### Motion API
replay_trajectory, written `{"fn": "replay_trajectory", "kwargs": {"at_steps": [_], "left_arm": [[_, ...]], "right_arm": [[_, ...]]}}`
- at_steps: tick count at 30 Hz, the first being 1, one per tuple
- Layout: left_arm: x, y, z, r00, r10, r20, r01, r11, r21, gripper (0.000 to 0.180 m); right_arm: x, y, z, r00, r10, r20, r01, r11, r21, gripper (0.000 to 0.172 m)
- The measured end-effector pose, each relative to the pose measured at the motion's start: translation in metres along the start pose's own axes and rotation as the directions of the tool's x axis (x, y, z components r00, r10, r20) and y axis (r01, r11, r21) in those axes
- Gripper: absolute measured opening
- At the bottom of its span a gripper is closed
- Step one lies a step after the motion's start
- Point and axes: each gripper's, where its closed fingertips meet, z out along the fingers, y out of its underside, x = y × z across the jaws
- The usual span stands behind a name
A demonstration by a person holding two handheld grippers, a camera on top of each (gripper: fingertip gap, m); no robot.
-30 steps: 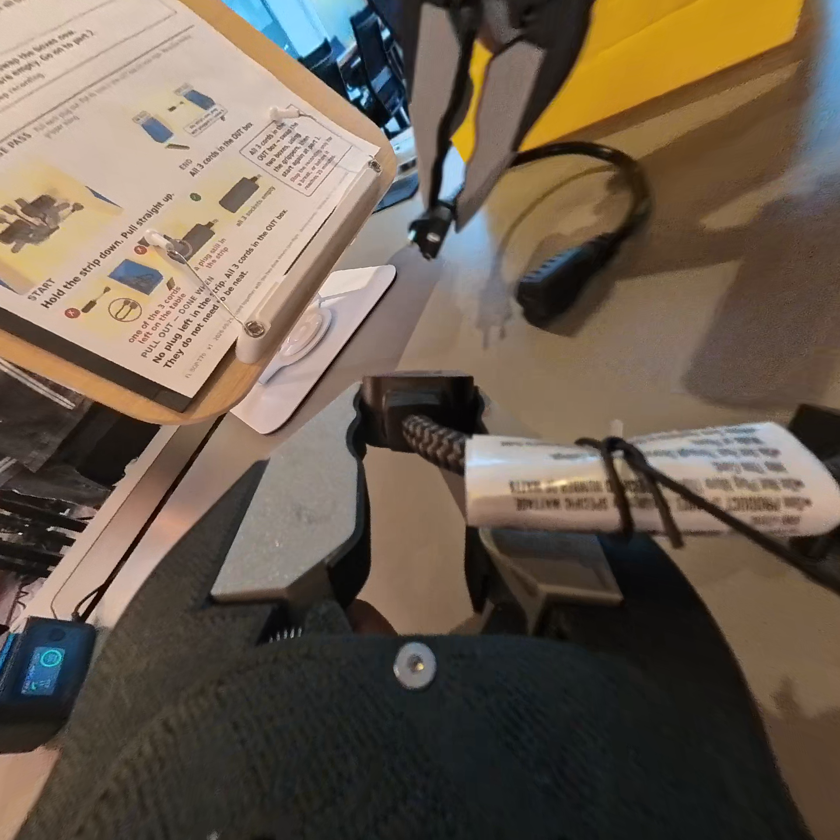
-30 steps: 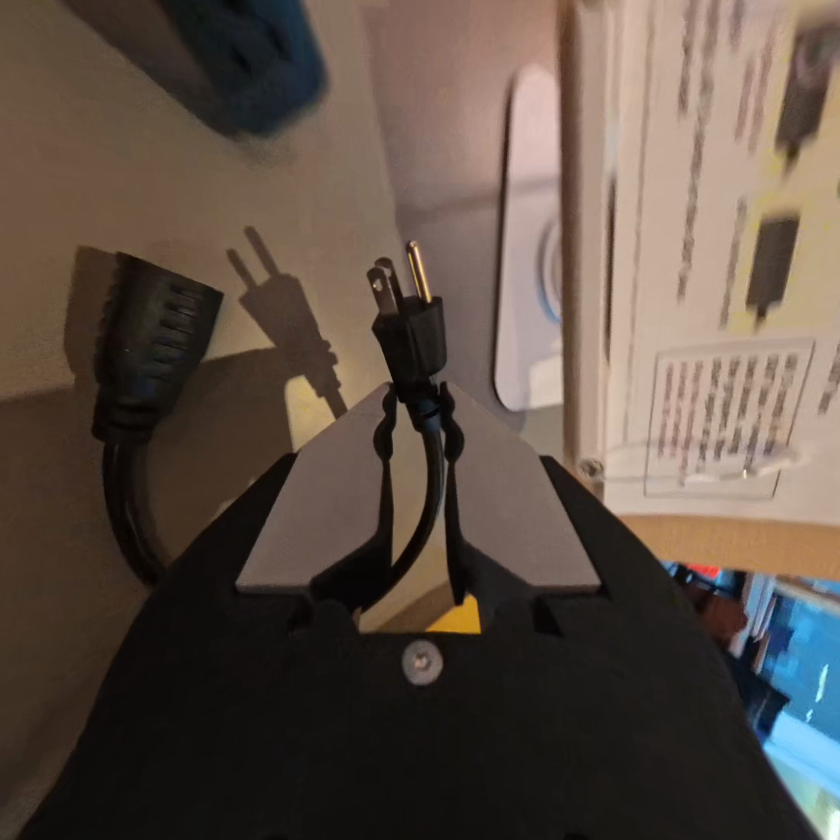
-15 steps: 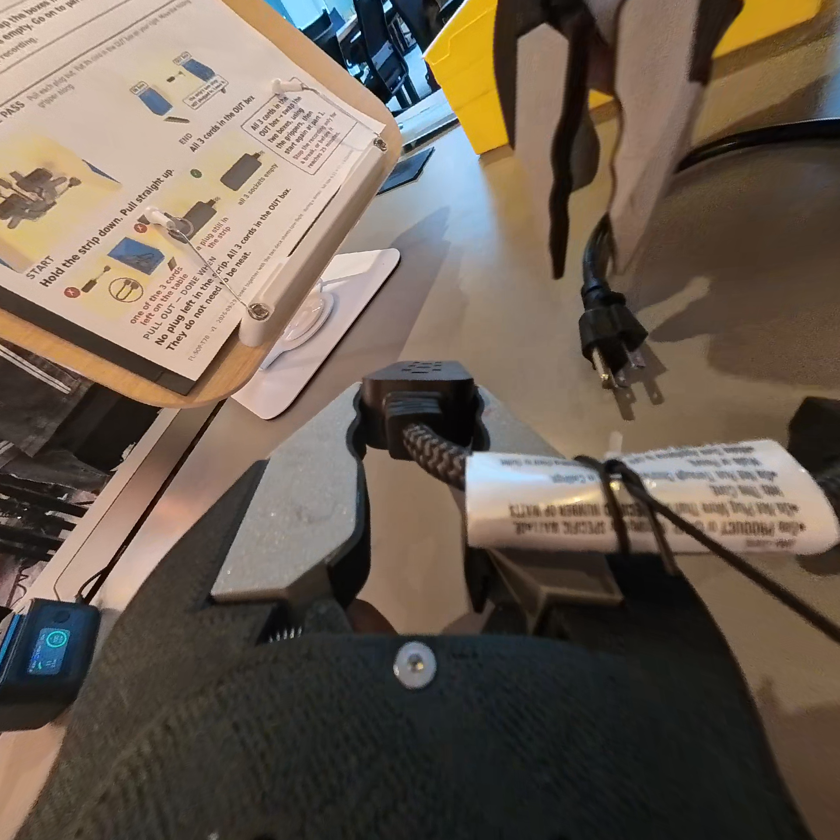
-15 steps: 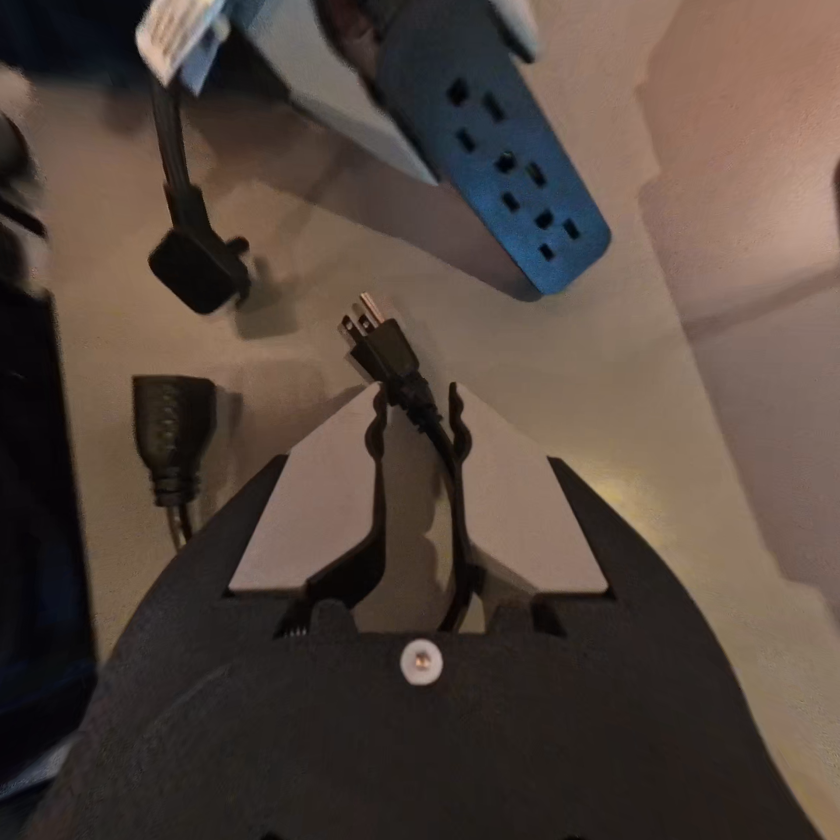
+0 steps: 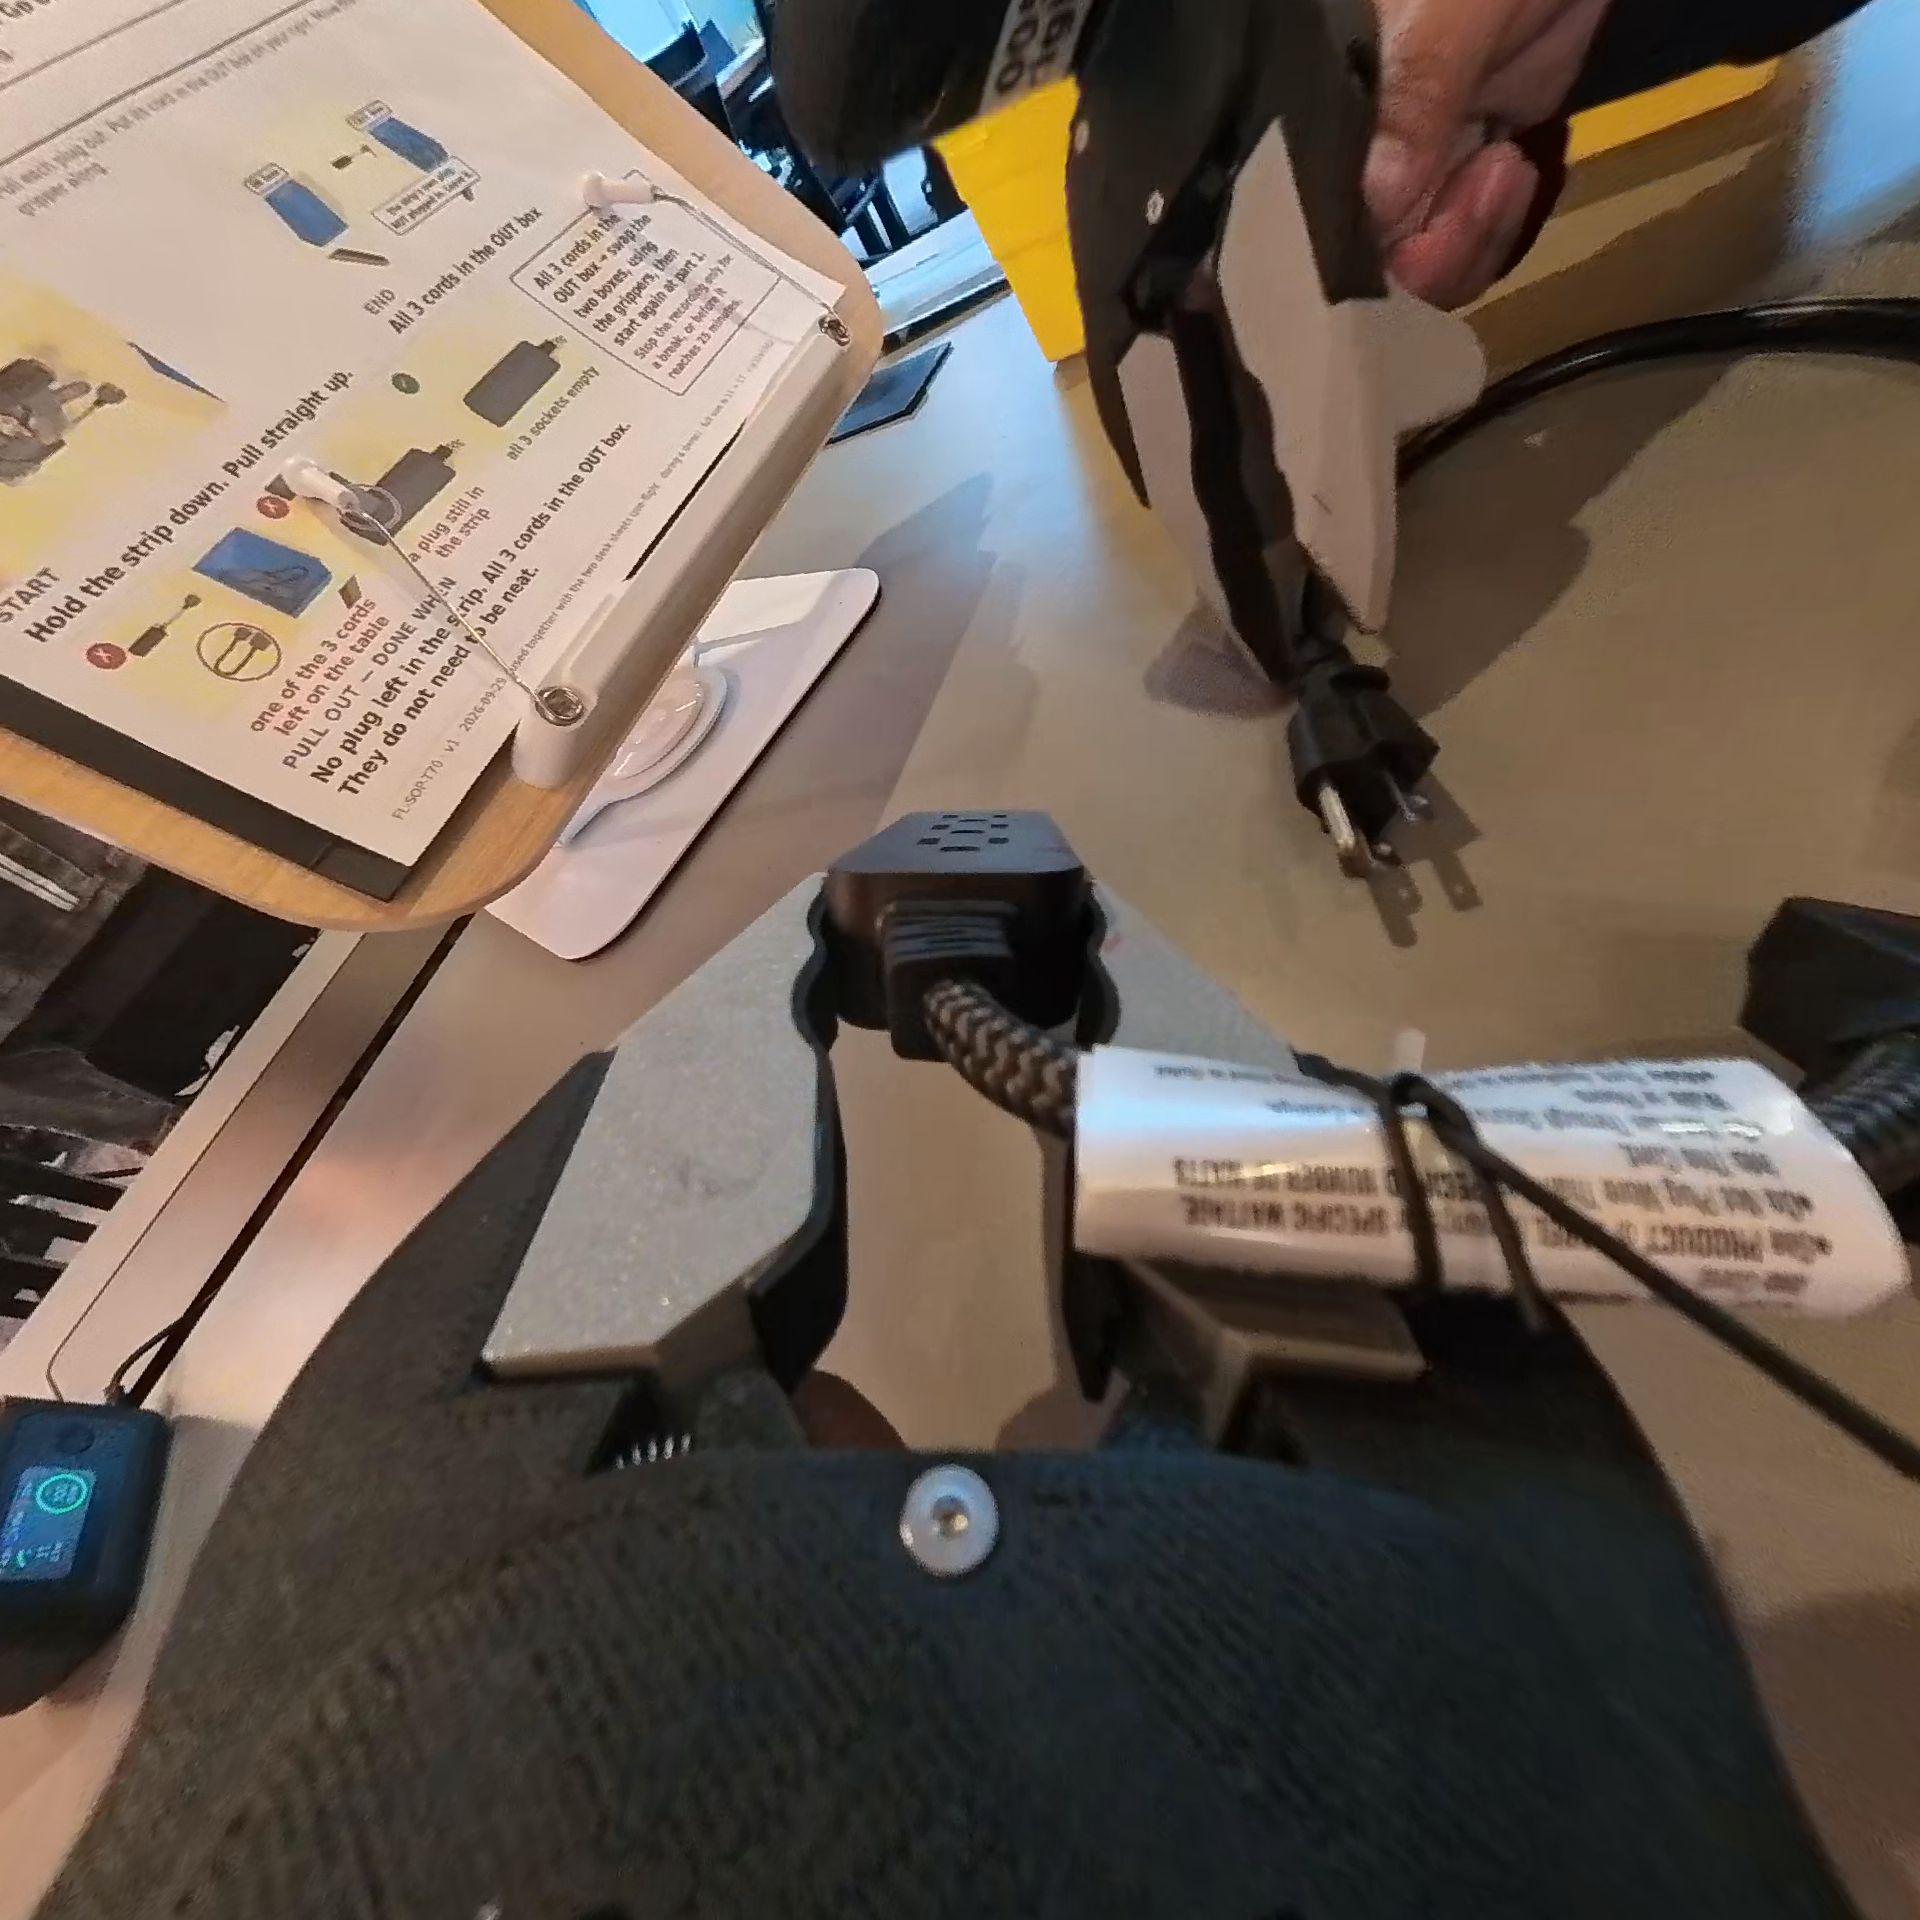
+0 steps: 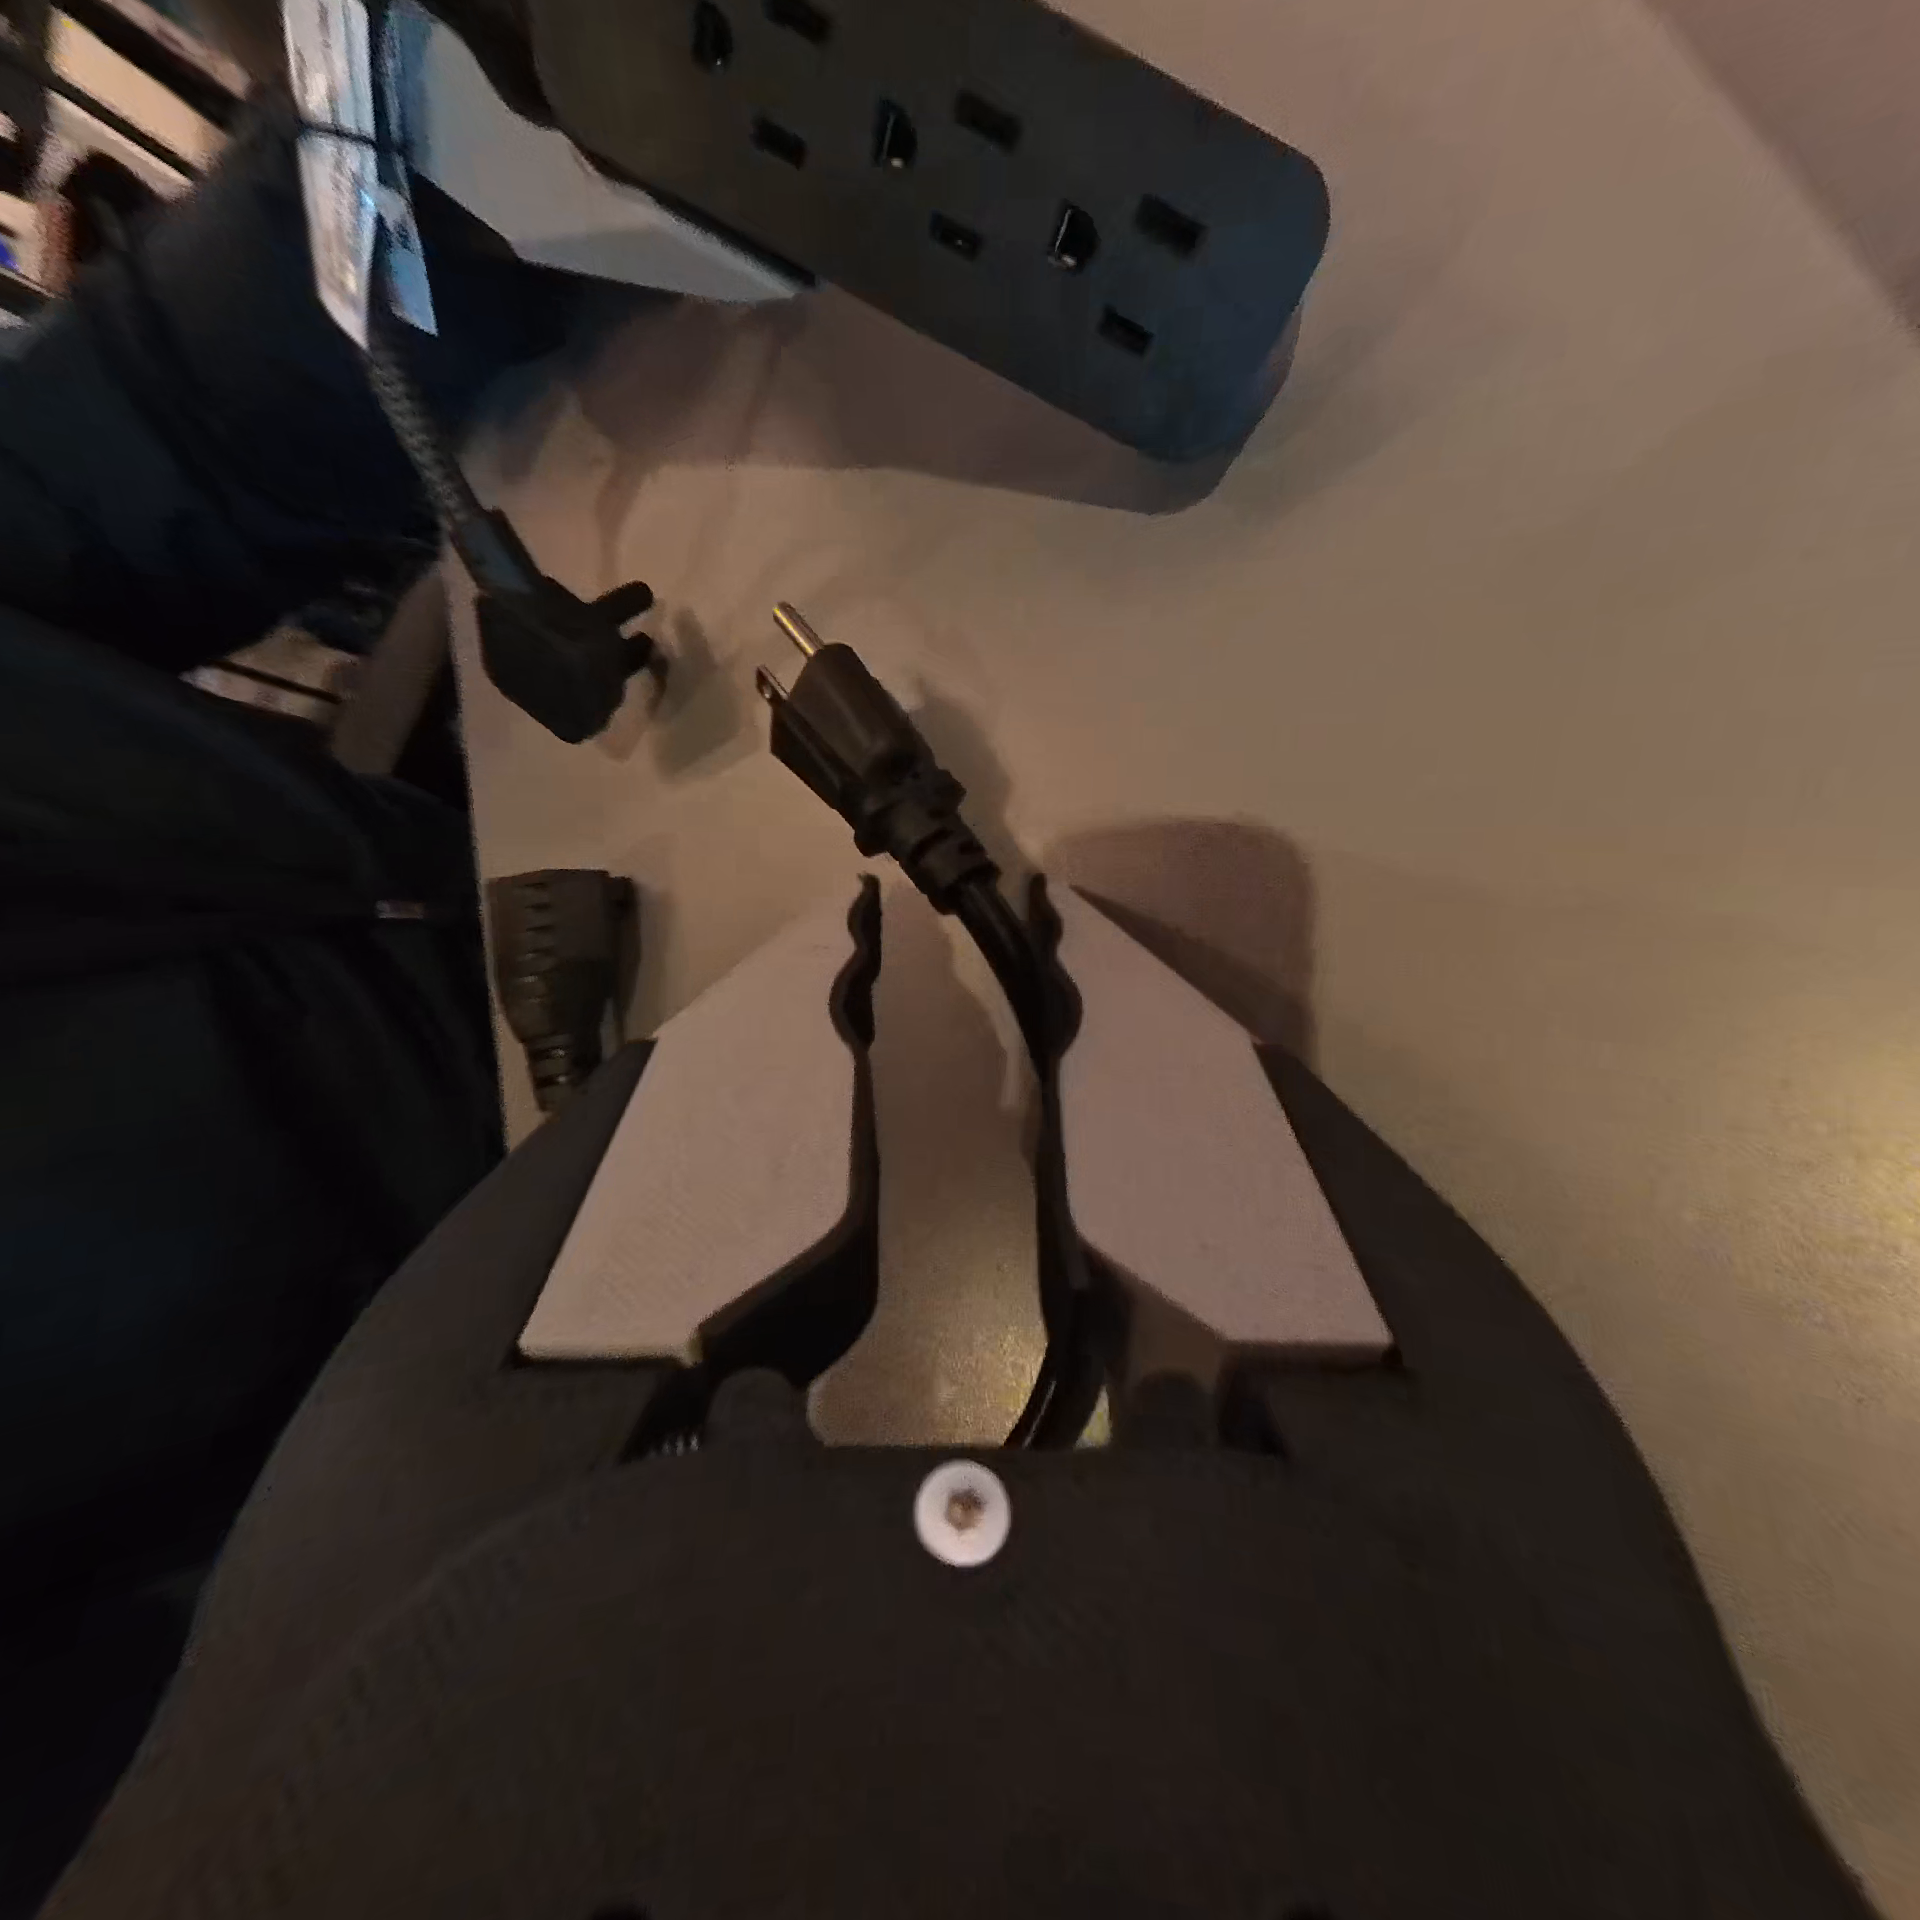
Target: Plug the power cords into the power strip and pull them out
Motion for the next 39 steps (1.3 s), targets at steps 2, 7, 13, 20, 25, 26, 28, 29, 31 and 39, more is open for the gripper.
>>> {"fn": "replay_trajectory", "kwargs": {"at_steps": [2, 7, 13, 20, 25, 26, 28, 29, 31, 39], "left_arm": [[0.000, 0.000, 0.000, 1.000, 0.000, 0.001, 0.000, 1.000, -0.001, 0.041], [0.000, -0.001, 0.000, 1.000, 0.003, 0.003, -0.003, 1.000, -0.005, 0.041], [0.000, -0.001, 0.001, 1.000, 0.001, 0.003, -0.001, 1.000, -0.005, 0.041], [0.001, -0.002, 0.000, 1.000, 0.013, 0.008, -0.013, 1.000, -0.004, 0.041], [0.000, -0.003, 0.001, 0.999, 0.018, 0.026, -0.018, 1.000, -0.012, 0.041], [0.000, -0.004, 0.001, 0.999, 0.019, 0.032, -0.019, 1.000, -0.016, 0.041], [0.001, -0.005, 0.002, 0.999, 0.021, 0.034, -0.021, 1.000, -0.017, 0.041], [0.003, -0.006, 0.002, 0.999, 0.021, 0.025, -0.020, 1.000, -0.016, 0.041], [0.004, -0.006, 0.002, 0.999, 0.025, 0.019, -0.025, 1.000, -0.017, 0.042], [0.004, -0.005, 0.003, 1.000, -0.030, 0.005, 0.030, 0.999, -0.026, 0.041]], "right_arm": [[-0.001, -0.001, 0.001, 0.999, 0.024, 0.046, -0.023, 1.000, -0.003, 0.017], [-0.002, 0.002, 0.003, 0.998, -0.056, -0.002, 0.056, 0.998, -0.028, 0.022], [0.009, 0.000, 0.003, 0.885, -0.382, -0.266, 0.353, 0.923, -0.152, 0.035], [0.001, -0.002, 0.011, 0.932, -0.321, -0.168, 0.312, 0.947, -0.075, 0.013], [-0.001, -0.031, -0.015, 0.803, -0.400, -0.443, 0.430, 0.902, -0.036, 0.011], [-0.004, -0.039, -0.023, 0.747, -0.426, -0.511, 0.459, 0.886, -0.067, 0.010], [-0.007, -0.057, -0.037, 0.590, -0.486, -0.644, 0.511, 0.843, -0.168, 0.010], [-0.010, -0.067, -0.043, 0.506, -0.517, -0.690, 0.537, 0.815, -0.217, 0.010], [-0.018, -0.084, -0.048, 0.342, -0.585, -0.735, 0.591, 0.742, -0.316, 0.010], [-0.019, -0.092, -0.047, -0.243, -0.790, -0.563, 0.469, 0.412, -0.781, 0.010]]}}
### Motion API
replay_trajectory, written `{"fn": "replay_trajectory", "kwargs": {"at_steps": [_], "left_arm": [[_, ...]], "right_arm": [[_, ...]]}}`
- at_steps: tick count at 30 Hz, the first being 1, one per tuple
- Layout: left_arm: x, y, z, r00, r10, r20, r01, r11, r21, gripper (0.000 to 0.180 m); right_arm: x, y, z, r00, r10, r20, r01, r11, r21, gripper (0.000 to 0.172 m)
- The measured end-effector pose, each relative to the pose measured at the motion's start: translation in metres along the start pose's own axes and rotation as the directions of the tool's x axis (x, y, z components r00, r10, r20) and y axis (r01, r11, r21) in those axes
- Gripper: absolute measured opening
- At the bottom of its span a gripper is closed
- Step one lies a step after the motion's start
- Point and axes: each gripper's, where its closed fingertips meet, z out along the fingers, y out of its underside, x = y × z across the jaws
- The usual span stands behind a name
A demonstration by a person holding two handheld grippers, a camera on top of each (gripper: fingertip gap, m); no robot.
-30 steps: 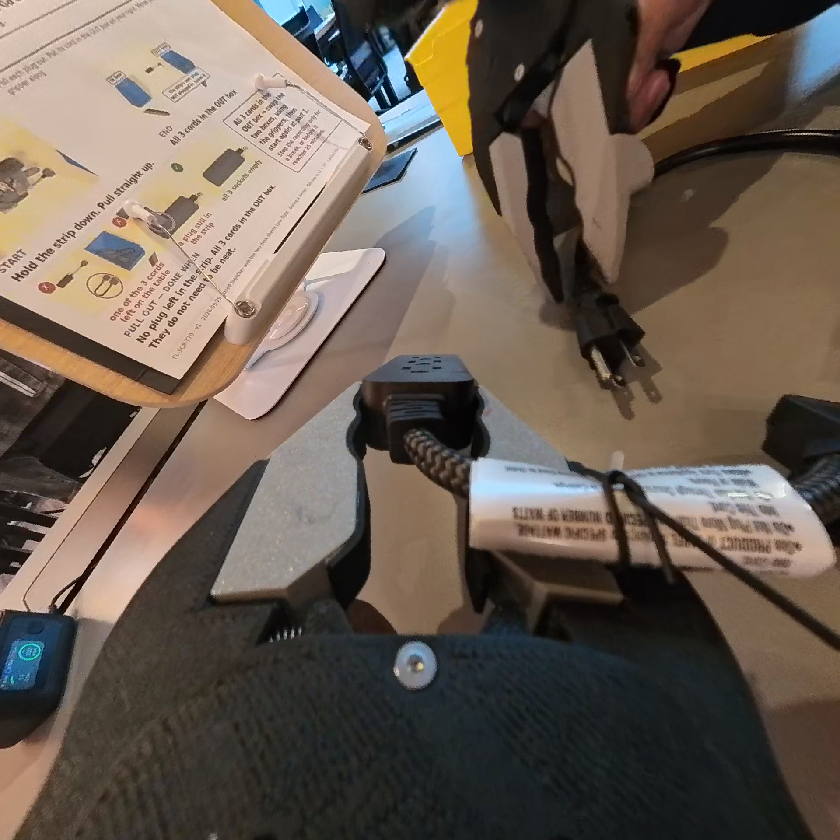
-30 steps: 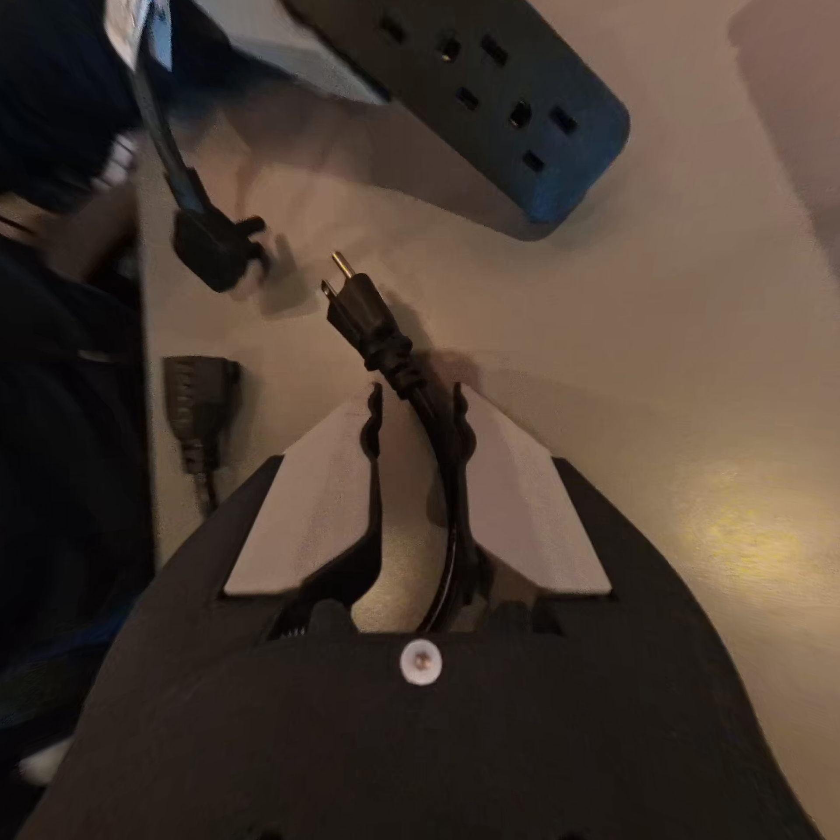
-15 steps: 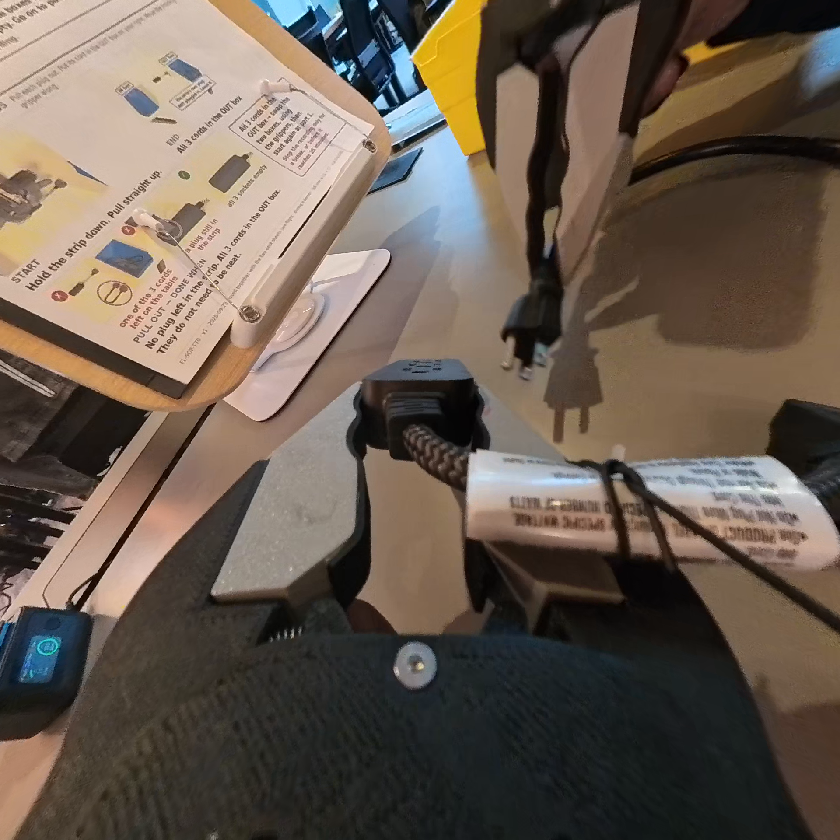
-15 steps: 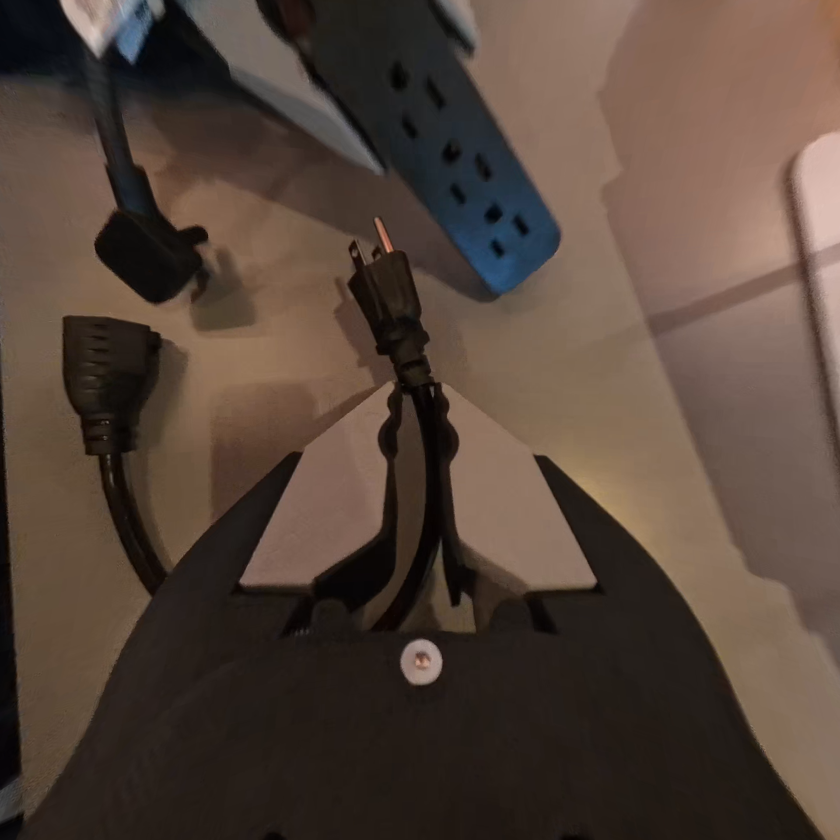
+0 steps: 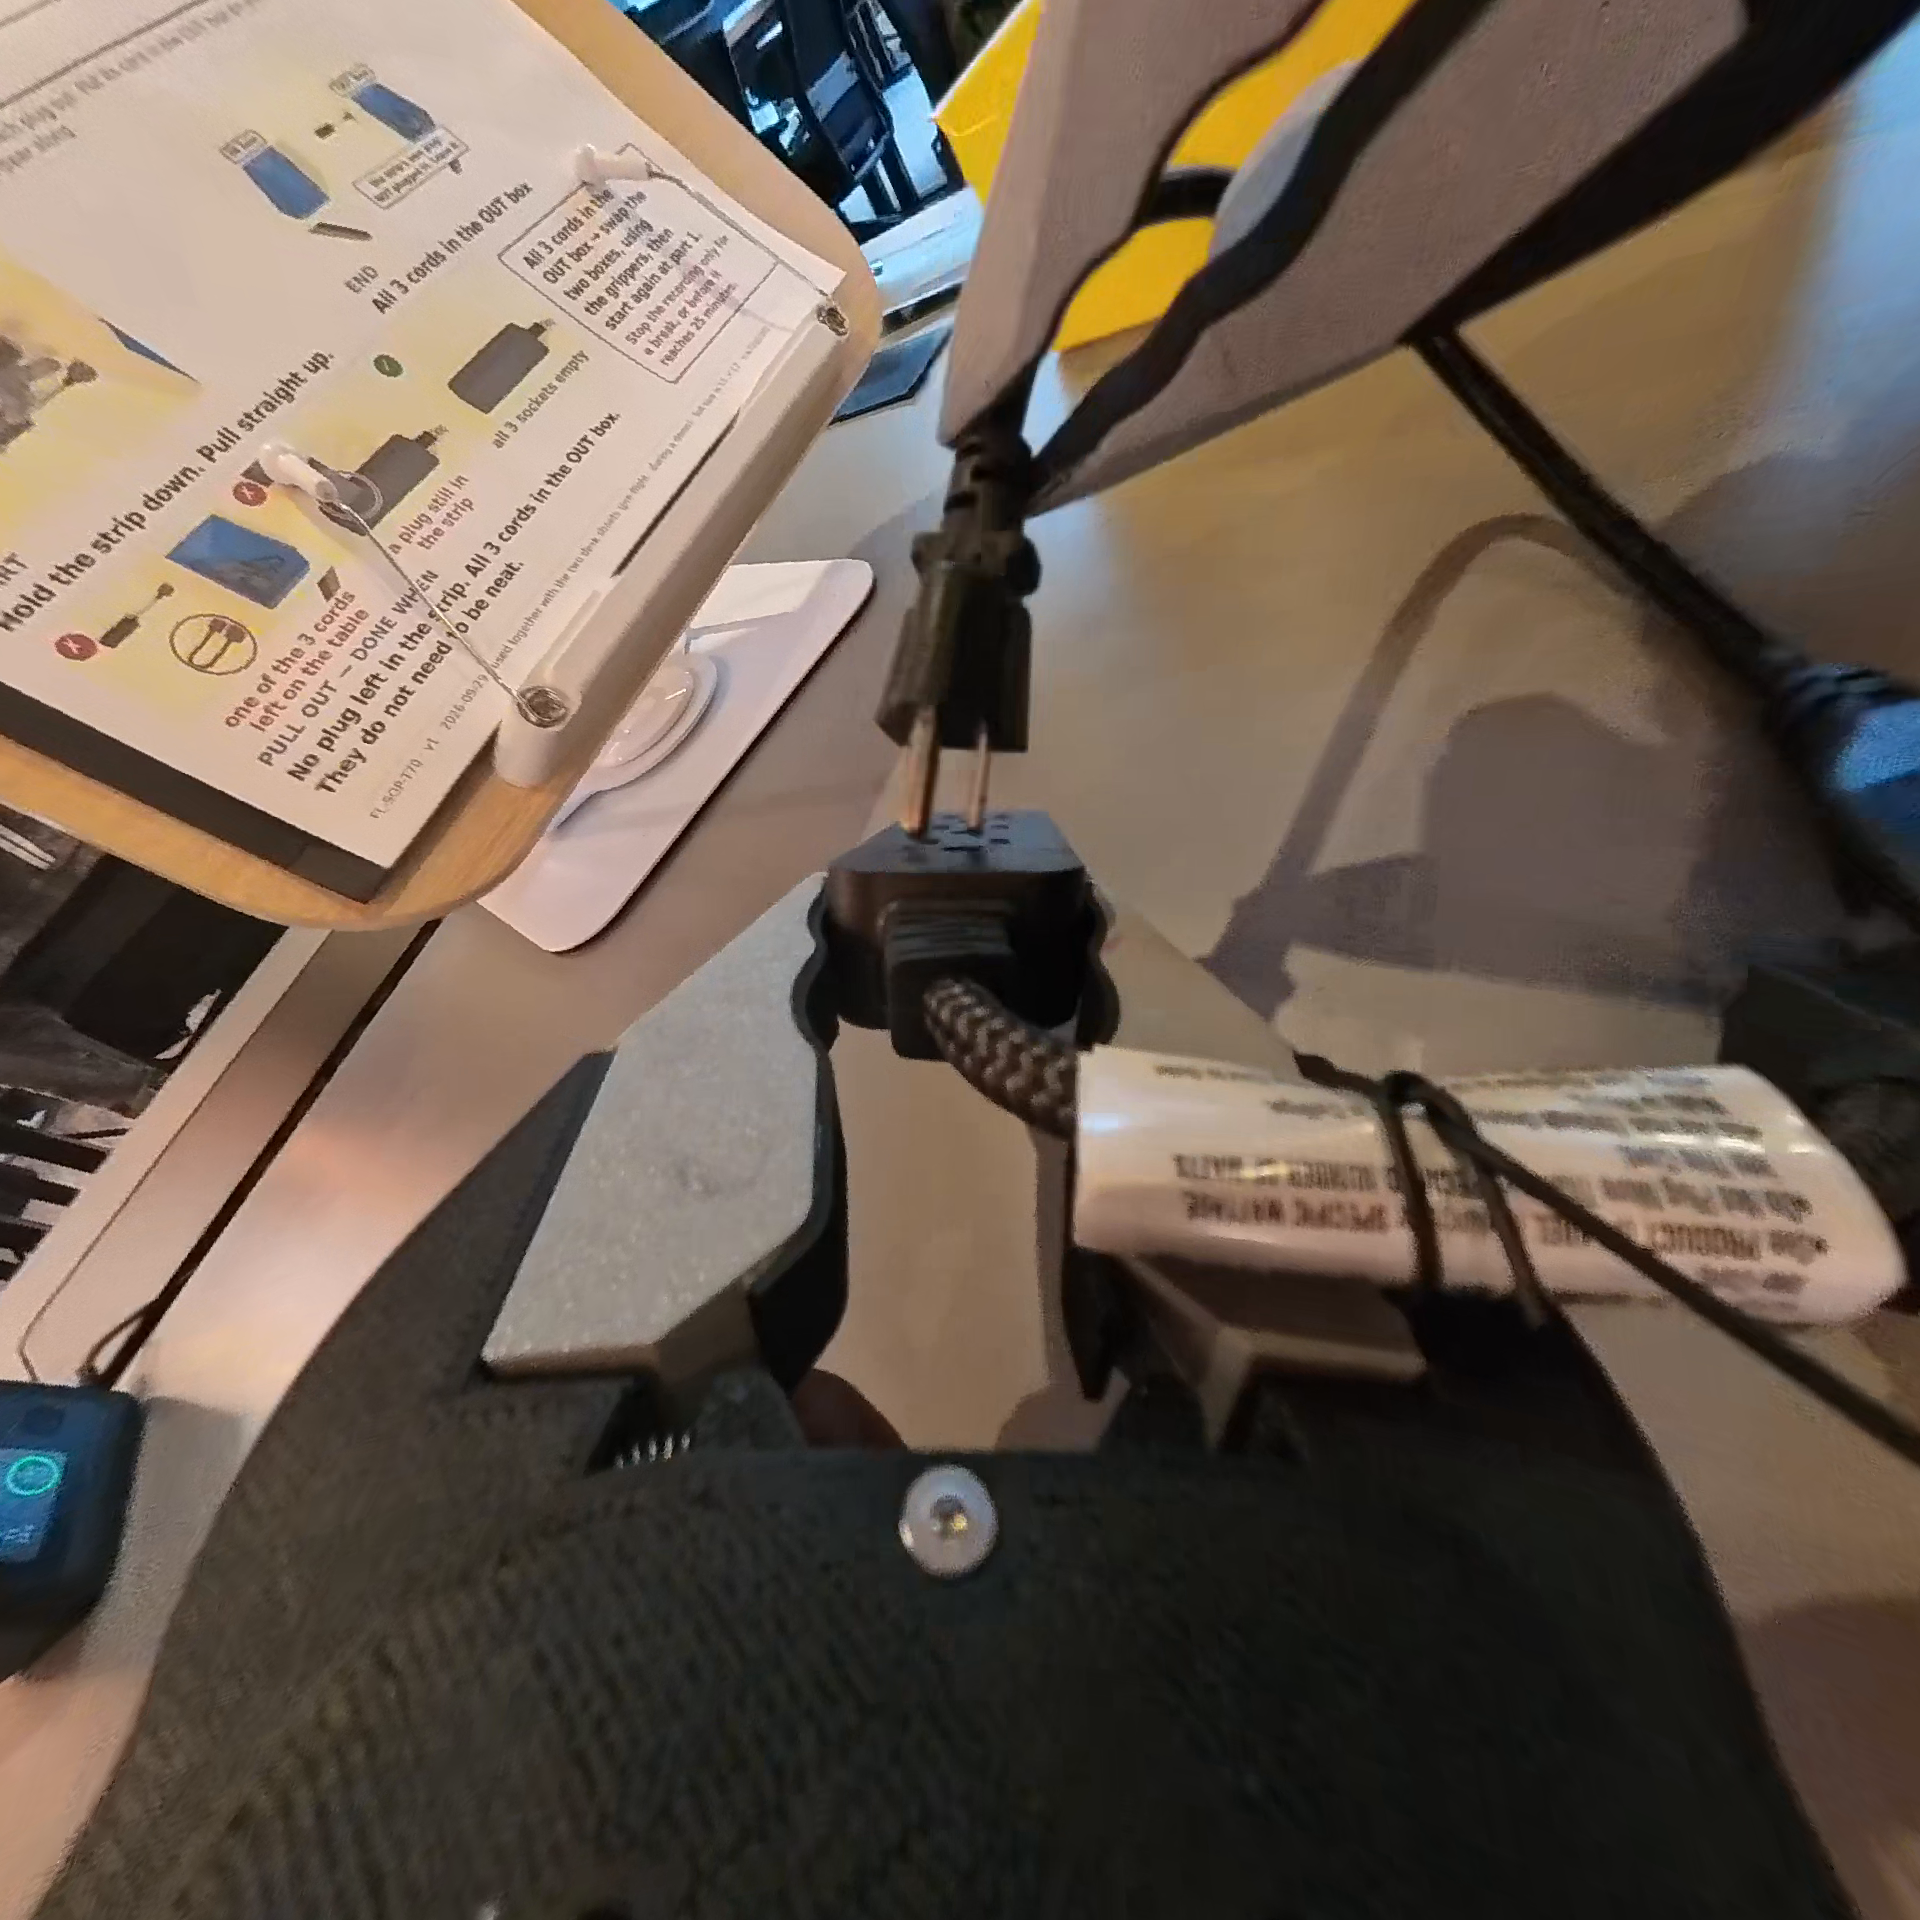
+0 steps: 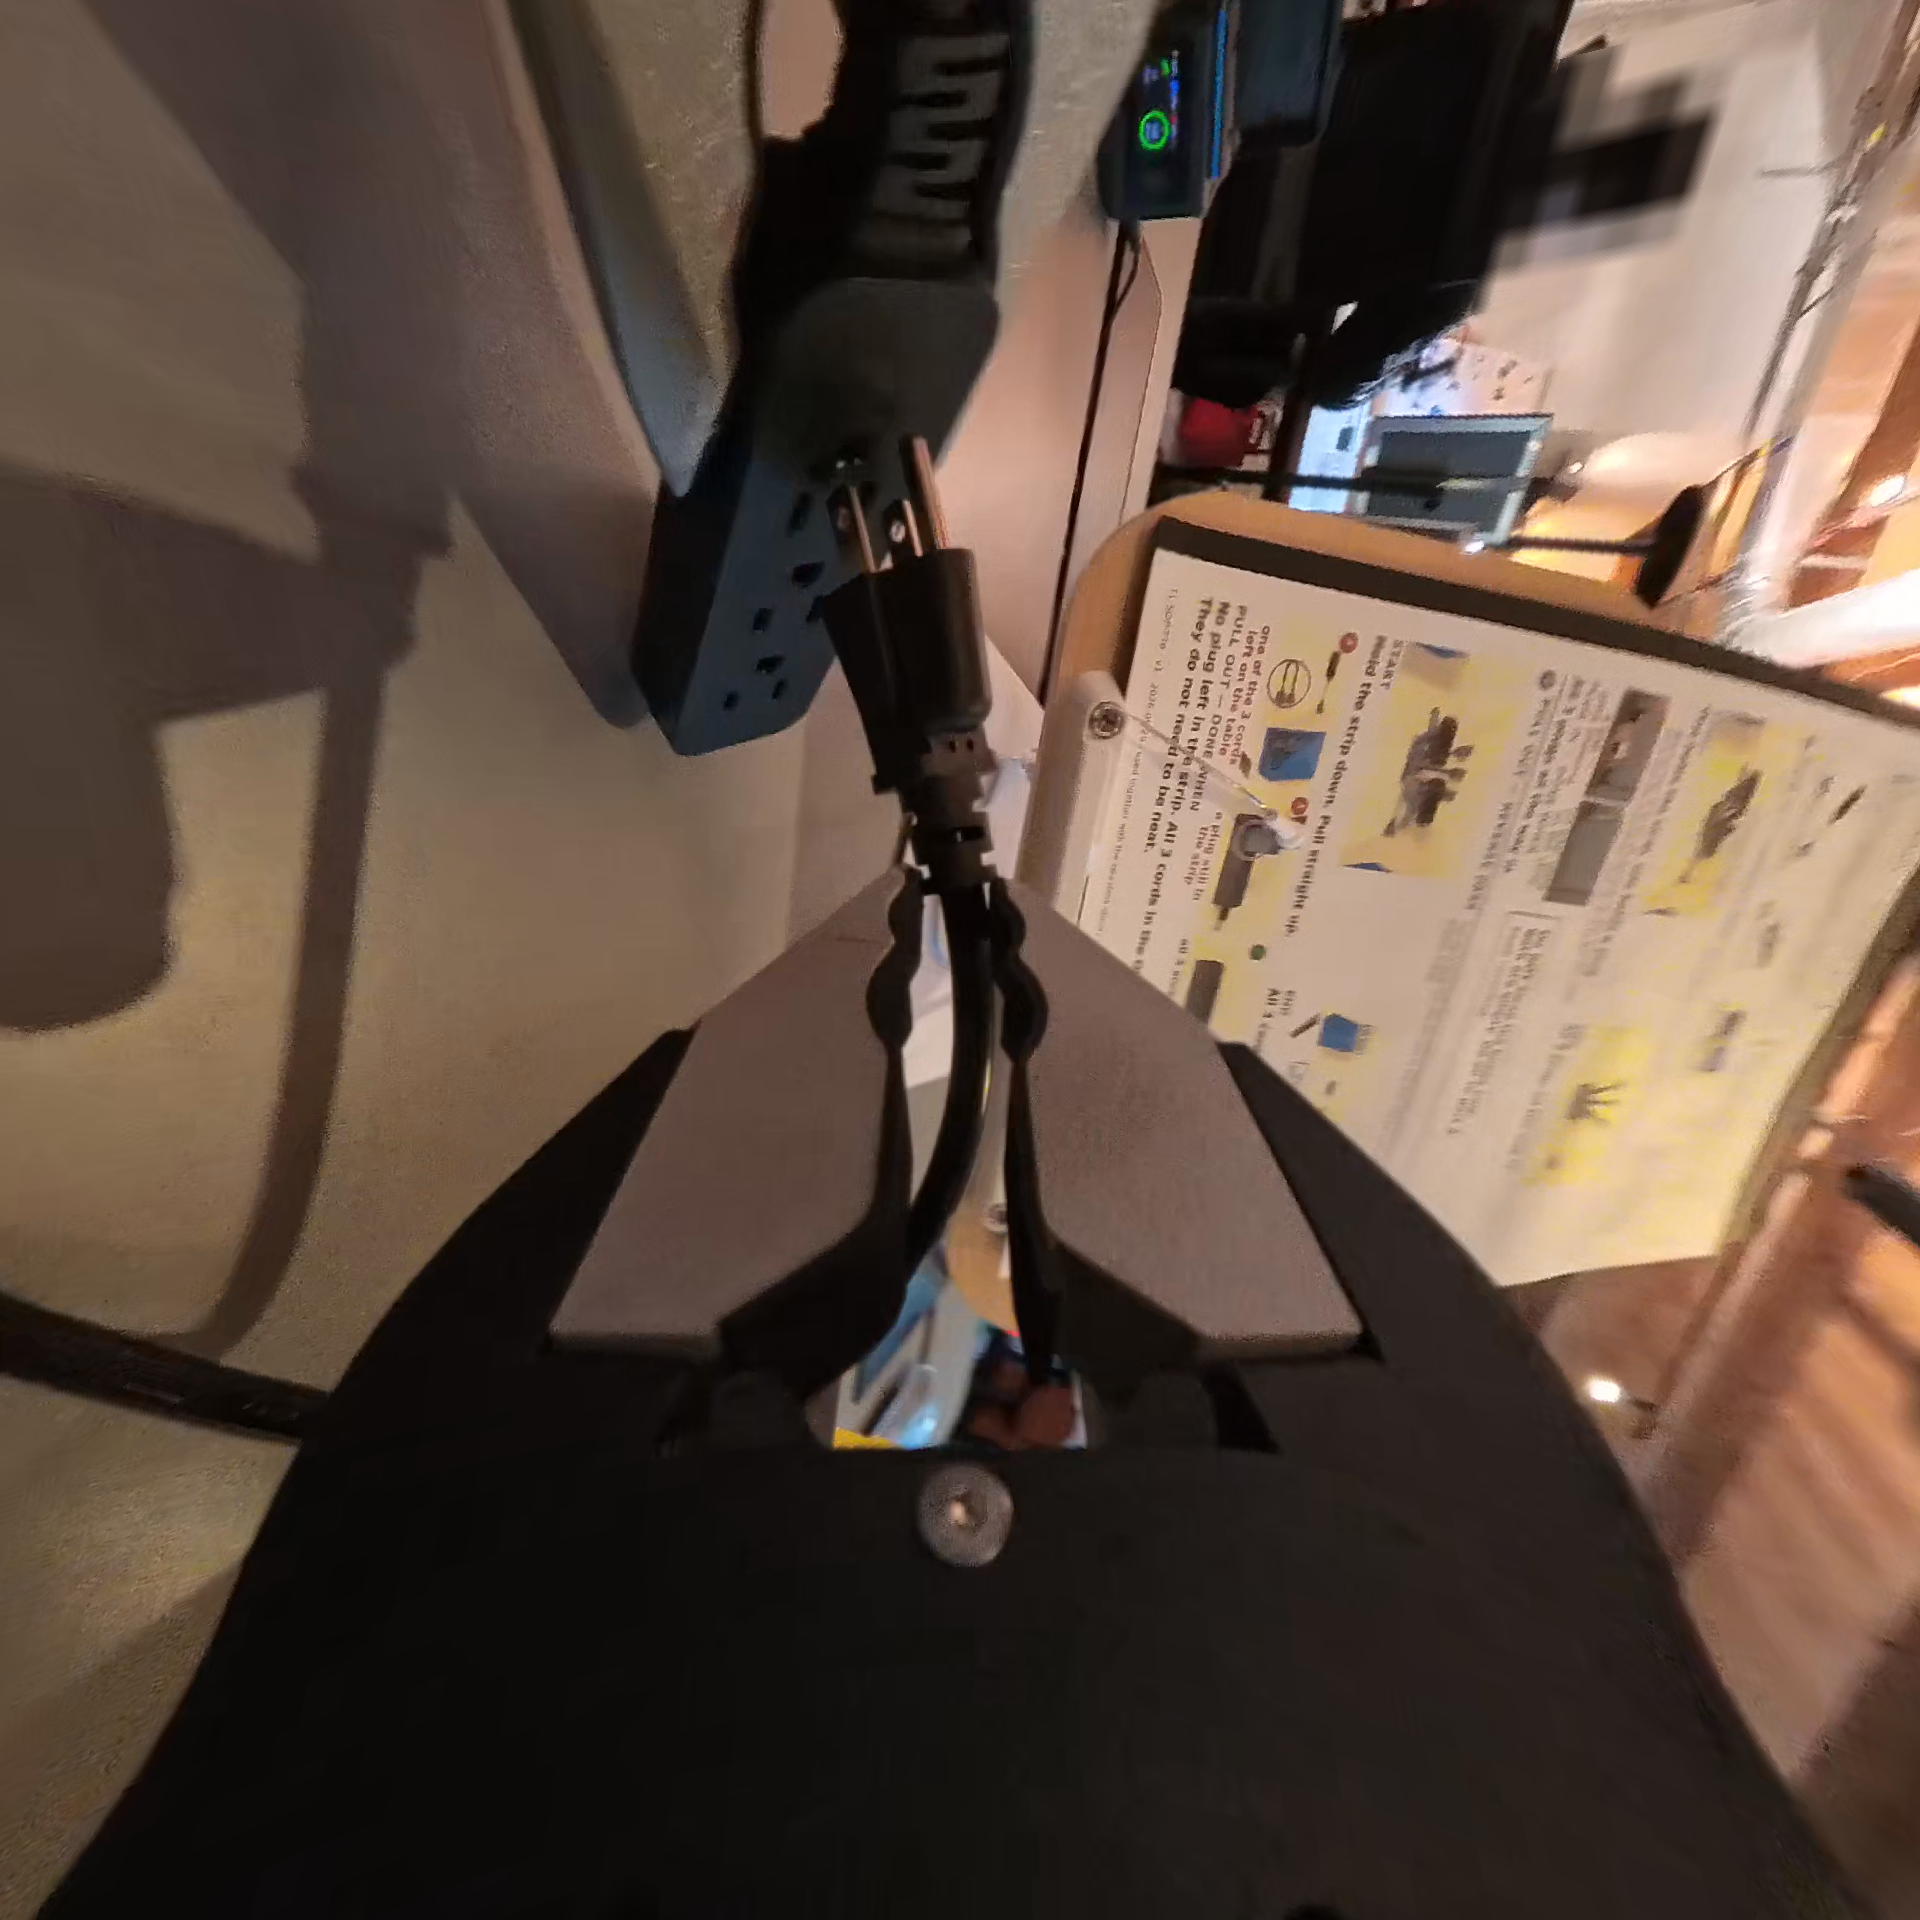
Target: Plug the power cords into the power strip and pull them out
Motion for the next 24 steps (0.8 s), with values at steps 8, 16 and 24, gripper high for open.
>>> {"fn": "replay_trajectory", "kwargs": {"at_steps": [8, 16, 24], "left_arm": [[-0.0014, 0.0001, -0.0003, 0.994, -0.106, -0.020, 0.106, 0.994, -0.019, 0.042], [-0.0024, 0.0005, -0.0005, 0.990, -0.141, -0.025, 0.141, 0.990, -0.026, 0.041], [-0.0016, -0.0011, -0.0001, 0.991, -0.135, -0.022, 0.135, 0.991, -0.026, 0.041]], "right_arm": [[0.0066, -0.0049, -0.0048, 0.970, -0.208, -0.128, 0.204, 0.978, -0.050, 0.010], [0.0045, -0.0036, -0.0035, 0.954, -0.268, -0.131, 0.257, 0.961, -0.100, 0.010], [0.0041, -0.0074, -0.0034, 0.942, -0.307, -0.134, 0.295, 0.950, -0.103, 0.009]]}}
